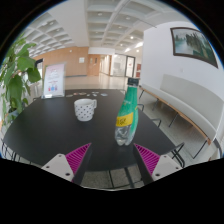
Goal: Pour water
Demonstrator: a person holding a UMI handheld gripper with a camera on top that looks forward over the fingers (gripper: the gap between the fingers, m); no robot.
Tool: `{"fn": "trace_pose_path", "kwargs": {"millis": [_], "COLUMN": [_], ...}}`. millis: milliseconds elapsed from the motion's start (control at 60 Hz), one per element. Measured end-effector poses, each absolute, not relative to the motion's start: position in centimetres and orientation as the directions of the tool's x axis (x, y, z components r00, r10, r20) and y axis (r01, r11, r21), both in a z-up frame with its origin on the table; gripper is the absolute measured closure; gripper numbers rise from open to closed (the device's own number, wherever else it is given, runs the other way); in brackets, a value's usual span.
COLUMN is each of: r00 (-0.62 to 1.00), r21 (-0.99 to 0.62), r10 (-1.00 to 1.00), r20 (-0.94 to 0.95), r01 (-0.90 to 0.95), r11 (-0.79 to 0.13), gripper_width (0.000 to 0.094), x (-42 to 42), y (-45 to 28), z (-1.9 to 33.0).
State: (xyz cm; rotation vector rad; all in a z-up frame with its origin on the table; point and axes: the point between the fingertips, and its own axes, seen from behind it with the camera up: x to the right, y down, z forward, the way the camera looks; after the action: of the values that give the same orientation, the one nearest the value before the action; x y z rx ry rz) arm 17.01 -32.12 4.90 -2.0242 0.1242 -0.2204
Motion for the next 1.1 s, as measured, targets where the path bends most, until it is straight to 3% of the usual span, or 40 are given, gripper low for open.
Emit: {"fn": "trace_pose_path", "kwargs": {"millis": [283,367,433,683,817,917,1100], "r00": [0.963,0.96,0.958,0.946,0.897,0.793,0.406], "r21": [-0.944,-0.951,-0.954,-0.96,-0.959,-0.925,-0.629], "r10": [-0.248,-0.257,-0.265,-0.286,-0.382,-0.483,-0.525], "r20": [0.101,0.106,0.113,0.15,0.224,0.372,0.748], "r01": [0.014,0.023,0.03,0.07,0.133,0.276,0.687], "r11": [-0.329,-0.308,-0.298,-0.272,-0.25,-0.26,-0.364], "gripper_width": [0.0107,0.0197,0.0381,0.0532,0.0534,0.0533,0.0533], "x": [23.1,23.7,24.1,24.9,28.2,32.2,35.0], "y": [-22.5,-20.6,-20.0,-20.0,-20.1,-20.1,-16.3], "z": [7.1,7.1,6.9,8.1,12.6,18.4,29.7]}}
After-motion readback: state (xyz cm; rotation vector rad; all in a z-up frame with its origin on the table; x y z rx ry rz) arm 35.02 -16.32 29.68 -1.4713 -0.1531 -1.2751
